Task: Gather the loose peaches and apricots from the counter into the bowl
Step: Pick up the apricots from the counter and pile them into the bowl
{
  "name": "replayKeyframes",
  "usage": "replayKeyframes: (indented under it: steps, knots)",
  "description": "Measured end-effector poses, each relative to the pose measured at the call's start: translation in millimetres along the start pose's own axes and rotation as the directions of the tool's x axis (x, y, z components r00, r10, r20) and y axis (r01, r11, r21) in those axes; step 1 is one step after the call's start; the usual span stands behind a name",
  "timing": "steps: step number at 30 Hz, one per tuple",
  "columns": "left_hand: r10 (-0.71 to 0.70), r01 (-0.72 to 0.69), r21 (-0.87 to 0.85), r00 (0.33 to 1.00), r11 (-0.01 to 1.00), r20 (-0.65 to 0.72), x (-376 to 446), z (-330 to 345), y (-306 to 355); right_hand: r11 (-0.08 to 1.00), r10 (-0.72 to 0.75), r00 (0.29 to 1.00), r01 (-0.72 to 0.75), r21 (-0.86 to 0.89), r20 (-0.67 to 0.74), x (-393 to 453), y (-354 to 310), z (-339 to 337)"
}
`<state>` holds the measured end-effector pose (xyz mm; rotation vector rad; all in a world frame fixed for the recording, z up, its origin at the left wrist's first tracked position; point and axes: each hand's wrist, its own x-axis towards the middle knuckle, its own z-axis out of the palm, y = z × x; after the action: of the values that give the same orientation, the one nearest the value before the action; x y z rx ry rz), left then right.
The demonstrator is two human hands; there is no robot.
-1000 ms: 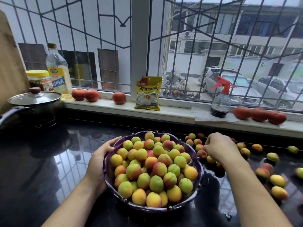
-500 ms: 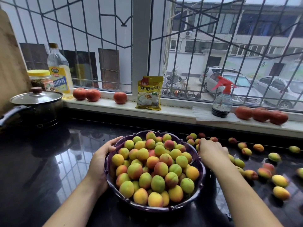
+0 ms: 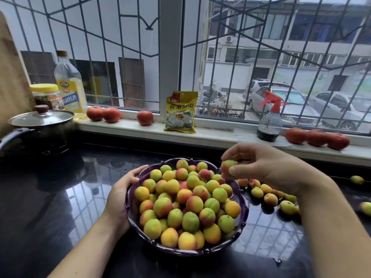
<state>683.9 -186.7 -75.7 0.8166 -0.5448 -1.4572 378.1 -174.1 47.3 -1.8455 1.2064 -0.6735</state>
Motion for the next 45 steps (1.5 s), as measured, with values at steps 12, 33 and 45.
replayKeyframes:
  steps: [12,33,45]
  knots:
    - [-0.016,0.016,-0.016,1.000,1.000,-0.003,-4,2,1,0.728,0.154,0.896,0.182,-0.661,0.416,-9,-51,66]
    - [0.005,-0.005,-0.008,1.000,1.000,-0.021,3,-5,-2,0.536,0.404,0.757,-0.651,-0.538,-0.514,5,78,-45]
    - [-0.004,0.003,-0.019,1.000,1.000,-0.018,5,-6,-3,0.287,0.380,0.677,-0.734,-0.615,-0.630,32,79,26]
